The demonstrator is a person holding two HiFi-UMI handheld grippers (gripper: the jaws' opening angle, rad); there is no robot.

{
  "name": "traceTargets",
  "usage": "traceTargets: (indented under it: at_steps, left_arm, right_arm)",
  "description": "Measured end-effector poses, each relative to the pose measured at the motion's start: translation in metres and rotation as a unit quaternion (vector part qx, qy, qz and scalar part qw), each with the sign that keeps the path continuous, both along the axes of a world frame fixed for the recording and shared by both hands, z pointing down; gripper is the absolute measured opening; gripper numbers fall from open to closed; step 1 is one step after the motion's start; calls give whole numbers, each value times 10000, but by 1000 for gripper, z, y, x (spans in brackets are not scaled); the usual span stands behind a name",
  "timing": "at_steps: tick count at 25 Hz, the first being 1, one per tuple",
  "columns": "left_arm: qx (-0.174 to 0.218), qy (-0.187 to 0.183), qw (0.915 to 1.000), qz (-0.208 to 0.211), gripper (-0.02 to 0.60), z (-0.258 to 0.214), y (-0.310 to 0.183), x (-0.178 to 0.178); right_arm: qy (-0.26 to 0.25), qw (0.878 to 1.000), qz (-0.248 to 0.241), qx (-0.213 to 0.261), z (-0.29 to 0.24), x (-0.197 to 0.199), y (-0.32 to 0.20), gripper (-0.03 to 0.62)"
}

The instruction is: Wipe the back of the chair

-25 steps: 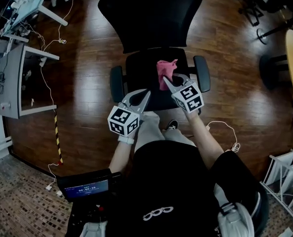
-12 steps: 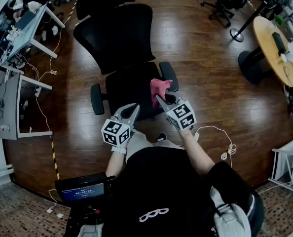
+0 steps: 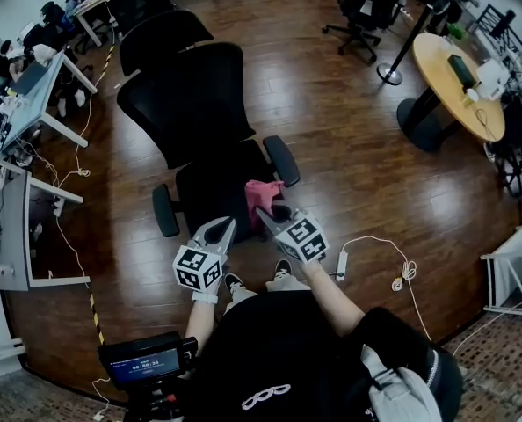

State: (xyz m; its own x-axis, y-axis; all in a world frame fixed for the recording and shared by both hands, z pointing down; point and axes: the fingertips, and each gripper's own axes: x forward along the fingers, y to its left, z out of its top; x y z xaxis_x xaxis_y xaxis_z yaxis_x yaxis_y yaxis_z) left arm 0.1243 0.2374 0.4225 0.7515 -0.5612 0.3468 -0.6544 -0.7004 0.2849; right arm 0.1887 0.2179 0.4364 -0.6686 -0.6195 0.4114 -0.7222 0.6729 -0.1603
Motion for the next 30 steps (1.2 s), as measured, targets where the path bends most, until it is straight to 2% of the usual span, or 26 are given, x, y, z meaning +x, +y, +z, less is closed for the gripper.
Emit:
traceTargets:
  at_steps: [6,10,20,30]
  left_arm:
    - [-29,87,9999,-84,-8,3,9,-43]
    - [10,128,9999,-53,-8,1,4,-58]
    - [30,262,9996,88,-8,0,2,-61]
    - [55,269,9994,200,-8,-3,-3,-56]
  right_arm:
    - [195,9998,45,43,-2,-39,16,41]
    - [345,9993,81,145,-8,-50,19,40]
    - [422,9982,369,217,-14,-46,15,40]
    - [455,9977,438,265,-19,-42,10,40]
